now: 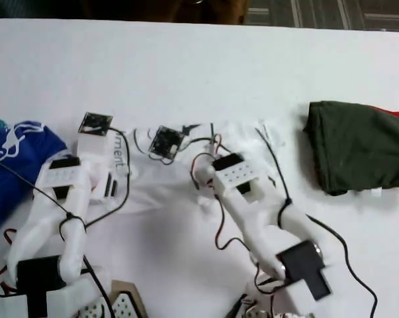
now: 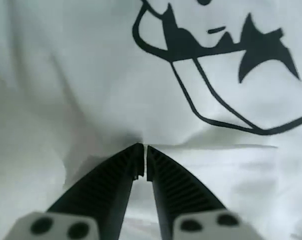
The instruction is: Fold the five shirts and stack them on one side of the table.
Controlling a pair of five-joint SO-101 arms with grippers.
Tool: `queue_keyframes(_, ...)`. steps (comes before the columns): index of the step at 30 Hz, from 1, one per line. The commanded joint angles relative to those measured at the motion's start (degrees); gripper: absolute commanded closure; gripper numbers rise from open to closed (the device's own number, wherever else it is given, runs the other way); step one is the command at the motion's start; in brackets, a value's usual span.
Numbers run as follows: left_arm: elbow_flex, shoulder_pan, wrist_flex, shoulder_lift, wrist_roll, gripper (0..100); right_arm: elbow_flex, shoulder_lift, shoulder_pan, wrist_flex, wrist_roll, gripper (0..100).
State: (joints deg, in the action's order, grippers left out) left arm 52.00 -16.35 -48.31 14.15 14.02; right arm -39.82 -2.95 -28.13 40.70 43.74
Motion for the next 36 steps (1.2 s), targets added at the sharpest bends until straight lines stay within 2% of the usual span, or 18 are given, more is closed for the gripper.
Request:
queue_keyframes(1,0.04,-1.05,-1.85,2.02,0.18,89,3.43,1.36,-1.01,-0.75,-0.44,98.1)
queue_keyframes(5,-0.40,-1.14,-5.98,2.20,0.35,97,5.45,2.59,-0.66,-0.57,-0.44,98.1)
queue_keyframes(11,-1.19,-1.23,-8.70,2.20,0.35,97,5.54,2.33,-0.57,-0.48,-0.44,98.1)
queue_keyframes(18,-14.46,-1.14,-18.29,2.20,-0.09,96,5.71,2.15,-0.48,1.71,-0.44,98.1)
queue_keyframes(25,-22.02,-1.05,-24.53,2.20,-0.09,86,5.71,2.15,-0.48,1.89,-0.44,98.1)
queue_keyframes(31,-22.37,-1.14,-25.05,2.20,0.18,85,5.80,2.15,-0.48,1.80,-0.44,98.1)
queue_keyframes(36,-22.99,-3.34,-16.00,1.76,-2.02,85,8.18,1.80,0.40,3.30,-0.44,98.1)
